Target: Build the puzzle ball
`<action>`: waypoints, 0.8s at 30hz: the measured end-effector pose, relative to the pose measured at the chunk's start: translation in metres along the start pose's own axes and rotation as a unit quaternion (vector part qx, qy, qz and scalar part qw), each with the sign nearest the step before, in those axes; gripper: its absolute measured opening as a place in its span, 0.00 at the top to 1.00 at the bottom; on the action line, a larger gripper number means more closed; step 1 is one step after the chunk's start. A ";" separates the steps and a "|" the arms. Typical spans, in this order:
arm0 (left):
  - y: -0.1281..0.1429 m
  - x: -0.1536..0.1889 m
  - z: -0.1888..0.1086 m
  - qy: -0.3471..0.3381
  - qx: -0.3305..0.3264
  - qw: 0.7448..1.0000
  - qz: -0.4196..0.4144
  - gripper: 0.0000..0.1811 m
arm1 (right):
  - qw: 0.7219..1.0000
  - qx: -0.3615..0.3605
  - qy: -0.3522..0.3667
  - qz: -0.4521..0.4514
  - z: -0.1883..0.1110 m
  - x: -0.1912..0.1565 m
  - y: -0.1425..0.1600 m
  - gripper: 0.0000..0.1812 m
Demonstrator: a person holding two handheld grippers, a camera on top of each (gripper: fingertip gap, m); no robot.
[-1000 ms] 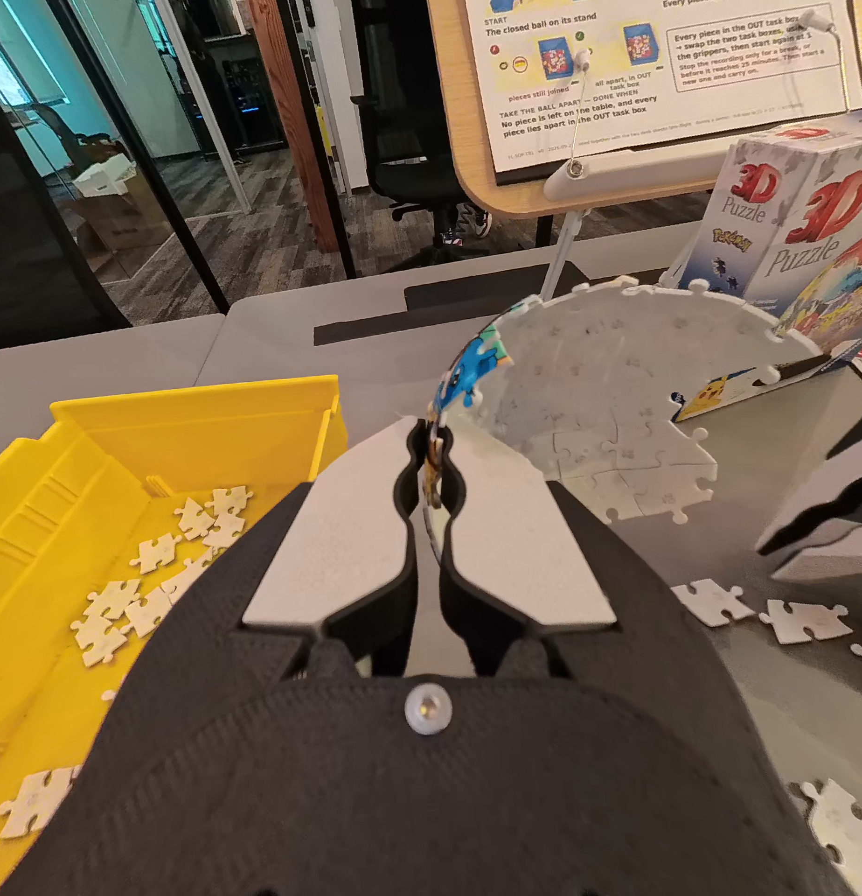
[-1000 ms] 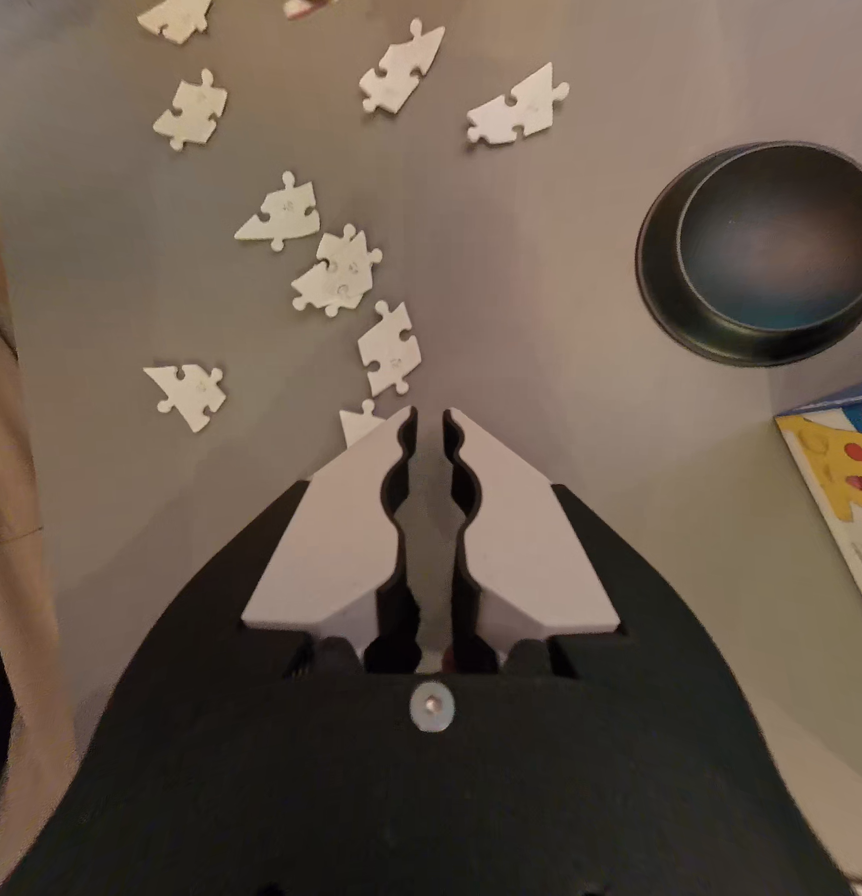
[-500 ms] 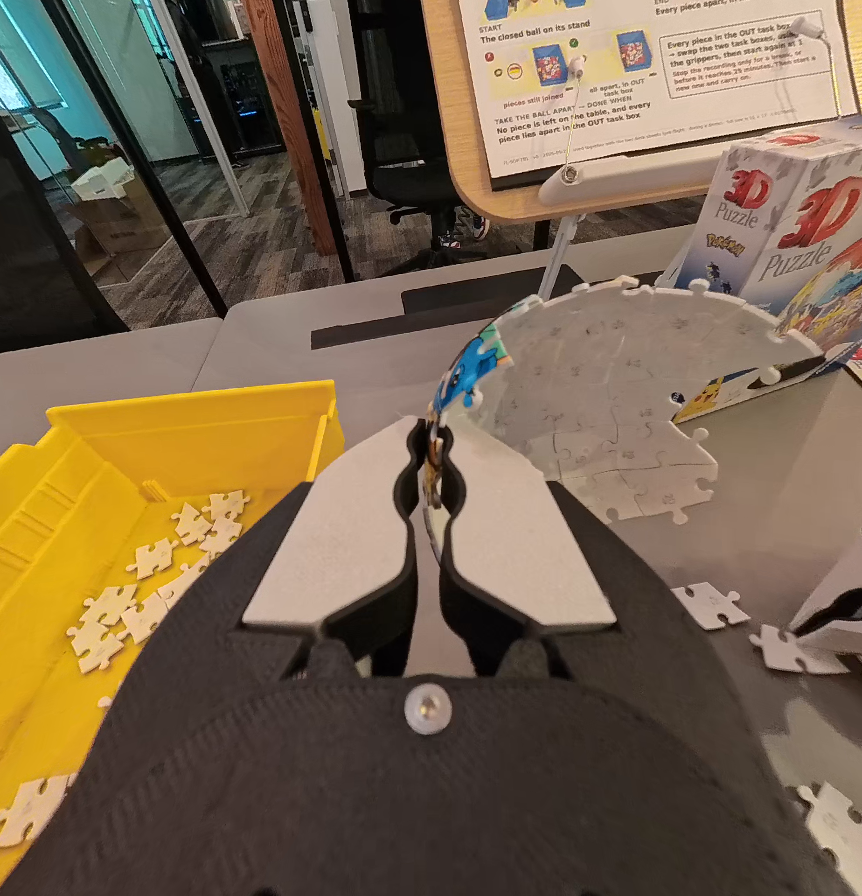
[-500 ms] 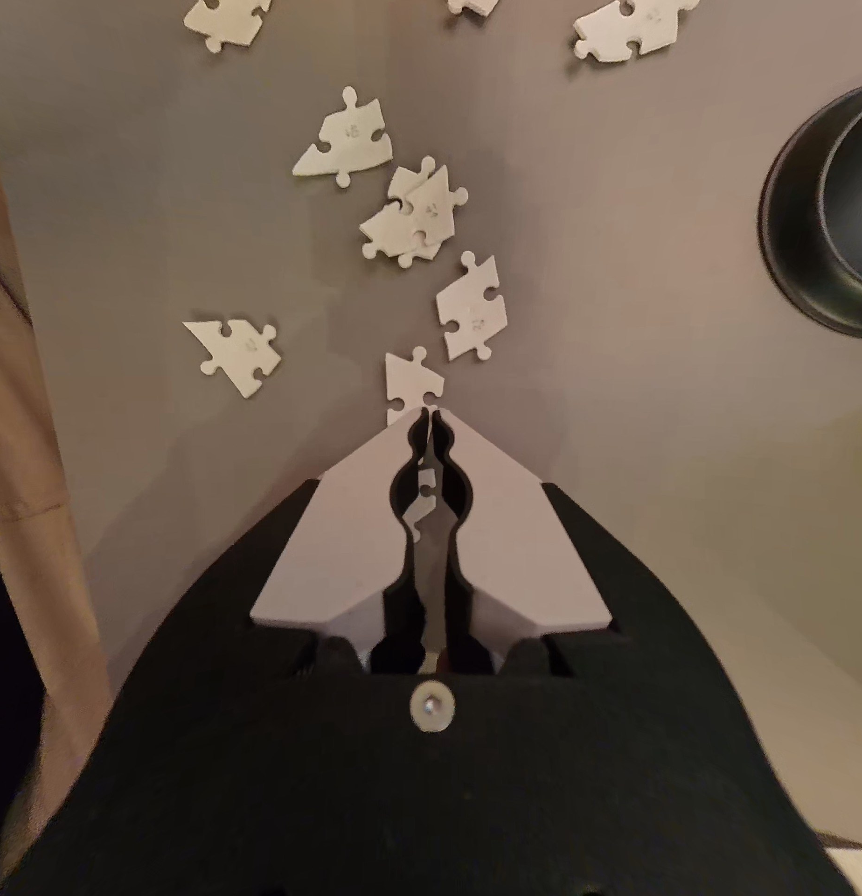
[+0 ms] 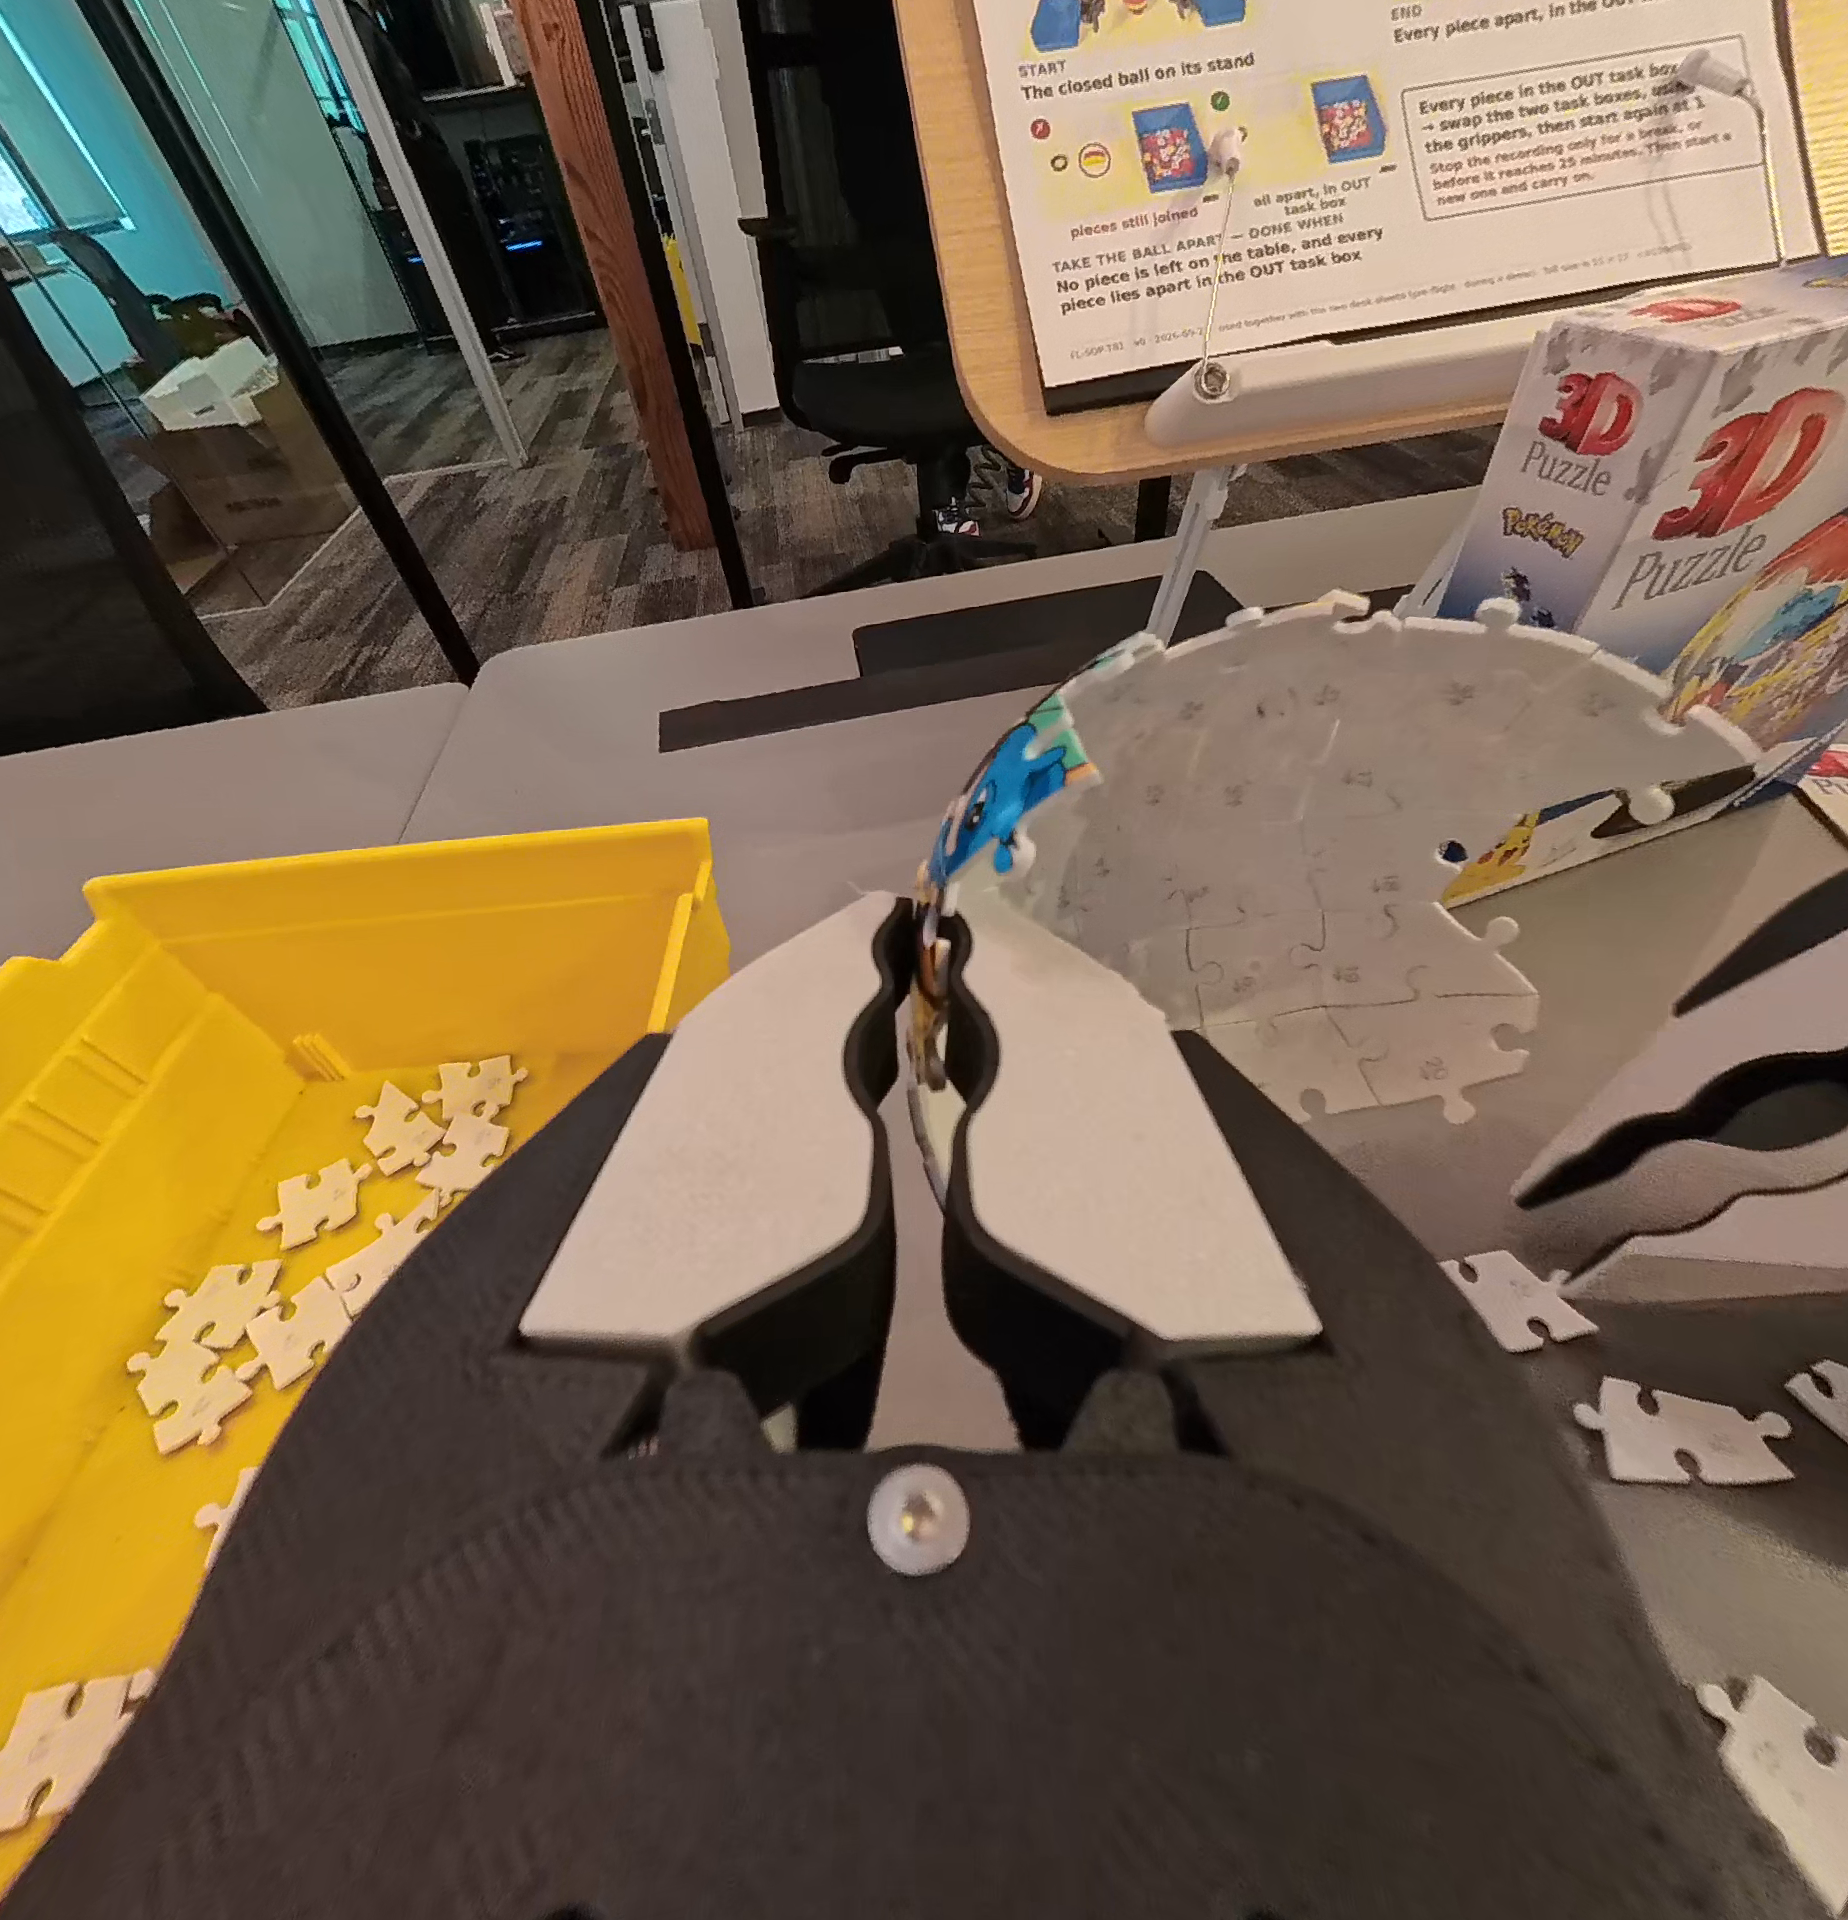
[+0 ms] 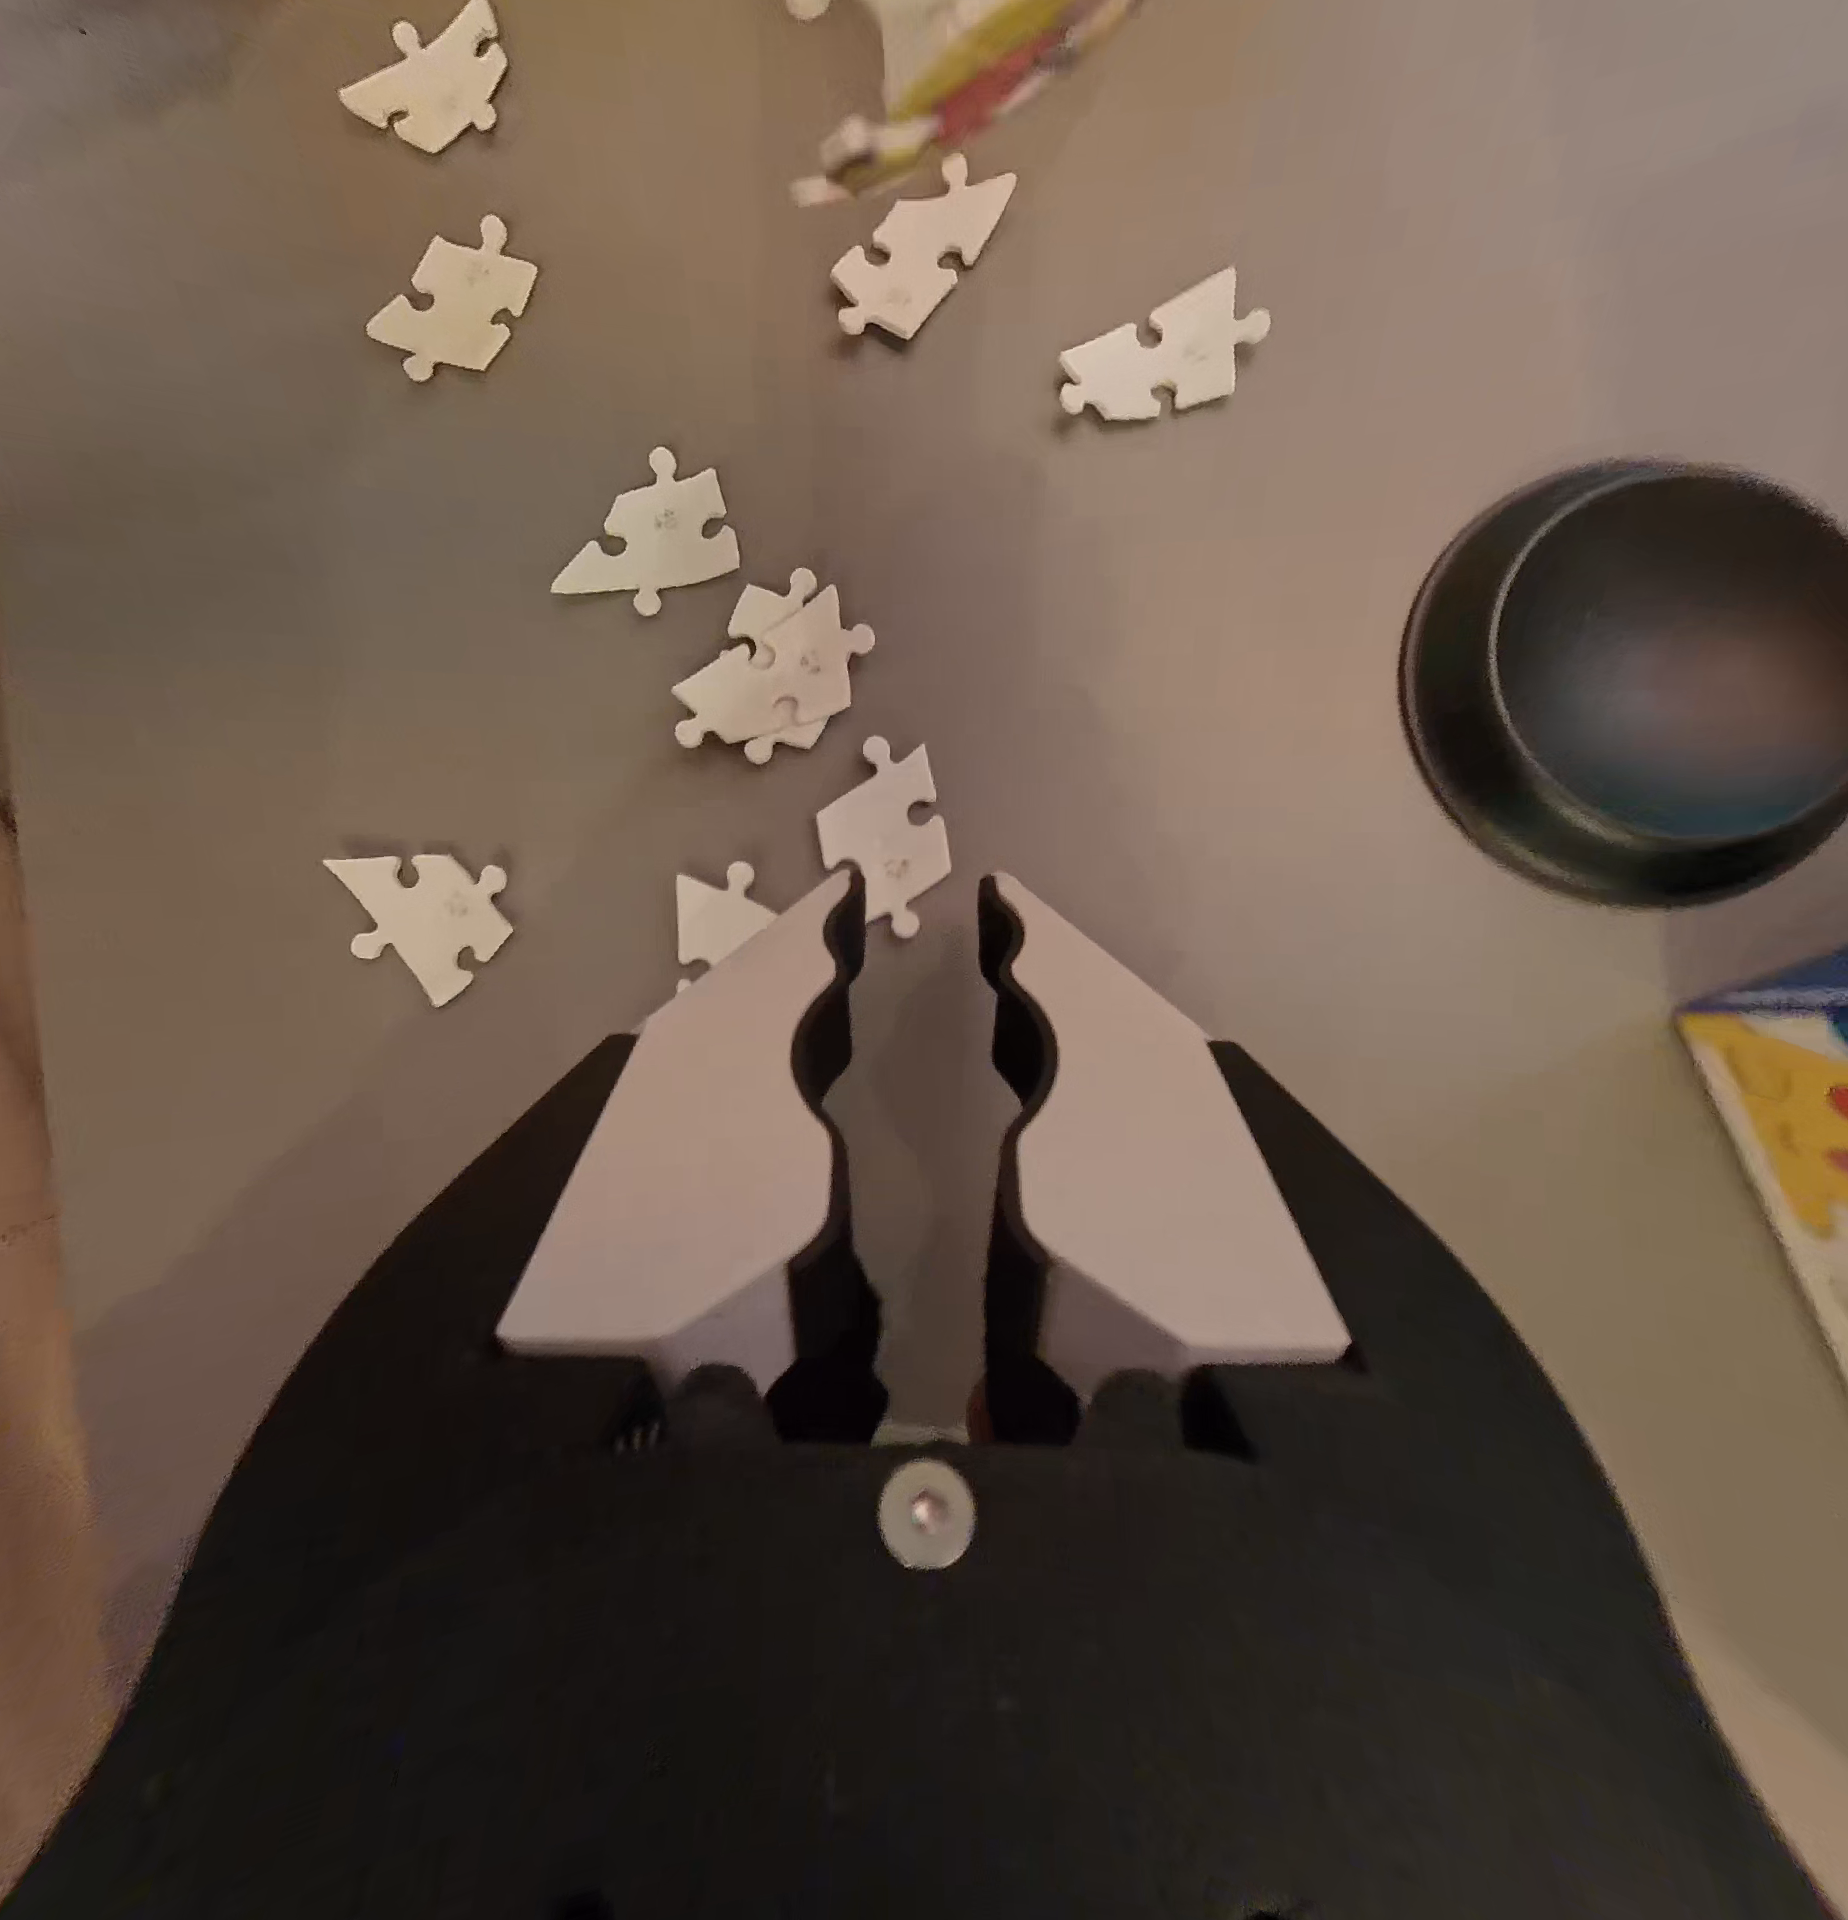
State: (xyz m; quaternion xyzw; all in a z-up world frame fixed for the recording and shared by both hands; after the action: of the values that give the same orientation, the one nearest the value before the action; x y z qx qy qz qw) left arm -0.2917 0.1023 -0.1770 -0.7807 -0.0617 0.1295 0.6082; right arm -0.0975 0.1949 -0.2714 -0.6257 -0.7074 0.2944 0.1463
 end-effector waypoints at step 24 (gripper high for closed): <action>0.003 -0.002 0.002 0.000 -0.004 1.000 -0.003 0.98 | 0.976 0.069 -0.122 0.166 0.000 0.013 0.004 1.00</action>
State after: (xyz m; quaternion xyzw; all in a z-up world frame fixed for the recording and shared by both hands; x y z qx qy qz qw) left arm -0.2941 0.1027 -0.1801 -0.7832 -0.0644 0.1273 0.6052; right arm -0.0965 0.2073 -0.2764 -0.6826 -0.5839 0.4365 0.0508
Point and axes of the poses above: each gripper's, where its closed fingertips meet, z out along the fingers, y out of its underside, x = y × z across the jaws, the point moved 8 cm from there along -z, back along the fingers, and after that the axes turned 7 degrees about -y, right-handed, at the moved point
